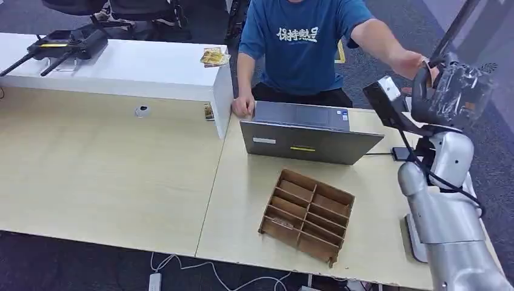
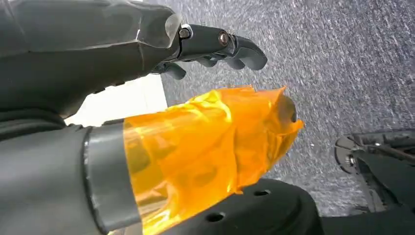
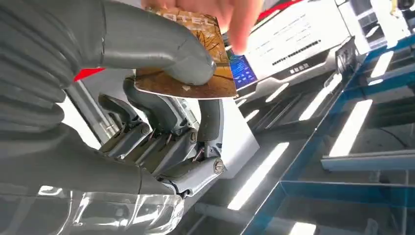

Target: Pass the card to the sensor for recognition and then transmit it.

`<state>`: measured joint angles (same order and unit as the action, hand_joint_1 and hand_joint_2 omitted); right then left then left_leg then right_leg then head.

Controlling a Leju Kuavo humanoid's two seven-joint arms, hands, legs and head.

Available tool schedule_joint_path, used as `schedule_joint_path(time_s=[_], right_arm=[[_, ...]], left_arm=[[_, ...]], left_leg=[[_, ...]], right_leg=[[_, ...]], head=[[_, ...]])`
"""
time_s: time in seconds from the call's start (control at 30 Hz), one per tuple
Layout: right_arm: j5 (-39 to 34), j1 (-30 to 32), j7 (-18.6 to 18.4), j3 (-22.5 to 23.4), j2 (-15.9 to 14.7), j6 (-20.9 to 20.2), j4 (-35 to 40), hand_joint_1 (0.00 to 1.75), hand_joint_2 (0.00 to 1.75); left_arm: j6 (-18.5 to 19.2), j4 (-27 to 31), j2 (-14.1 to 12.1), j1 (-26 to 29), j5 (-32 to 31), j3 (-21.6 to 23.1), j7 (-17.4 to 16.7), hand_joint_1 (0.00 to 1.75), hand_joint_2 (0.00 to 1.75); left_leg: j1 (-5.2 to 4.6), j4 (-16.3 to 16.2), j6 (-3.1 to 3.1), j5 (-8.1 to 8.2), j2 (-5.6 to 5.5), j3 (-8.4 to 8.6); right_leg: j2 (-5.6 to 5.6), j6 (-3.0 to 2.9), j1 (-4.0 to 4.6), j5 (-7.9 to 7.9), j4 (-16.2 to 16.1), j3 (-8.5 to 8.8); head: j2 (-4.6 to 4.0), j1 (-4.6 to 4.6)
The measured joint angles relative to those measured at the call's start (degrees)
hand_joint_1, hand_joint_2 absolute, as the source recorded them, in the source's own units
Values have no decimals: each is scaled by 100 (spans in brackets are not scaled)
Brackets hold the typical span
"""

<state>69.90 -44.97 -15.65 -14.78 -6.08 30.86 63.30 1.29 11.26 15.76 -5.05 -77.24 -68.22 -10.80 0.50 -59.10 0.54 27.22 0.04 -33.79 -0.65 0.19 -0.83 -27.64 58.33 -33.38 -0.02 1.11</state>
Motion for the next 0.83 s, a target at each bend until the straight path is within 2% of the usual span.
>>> schedule_joint_path(time_s=[0.27, 0.3, 0.33, 0.4, 0.83], right_arm=[[22, -2, 0, -50, -20, 13, -232, 175, 175], [20, -2, 0, -52, -26, 13, -247, 79, 175], [22, -1, 2, -54, -28, 13, -262, 7, 175], [17, 4, 7, -55, -46, 26, -288, 0, 175], [-24, 215, 96, -57, -85, 140, -271, 0, 175]], left_arm=[[-7, 0, 0, 1, 20, 0, -2, 0, 0], [-7, 0, 0, 1, 17, 0, -2, 0, 0], [-7, 0, 0, 1, 17, 0, -2, 0, 0], [-9, 0, 0, 2, 15, 0, -2, 0, 0], [-35, 0, 0, 6, 44, 0, 0, 0, 0]], left_leg=[[0, 0, 0, 0, 0, 0], [0, 0, 0, 0, 0, 0], [0, 0, 0, 0, 0, 0], [0, 0, 0, 0, 0, 0], [0, 0, 0, 0, 1, 0]], right_leg=[[0, 0, 0, 0, 0, -1], [0, 0, 0, 0, 0, -1], [0, 0, 0, 0, 0, -1], [0, 0, 0, 0, 0, -1], [1, 0, 0, 0, -1, -1]], head=[[0, 0], [0, 0], [0, 0], [0, 2], [0, 0]])
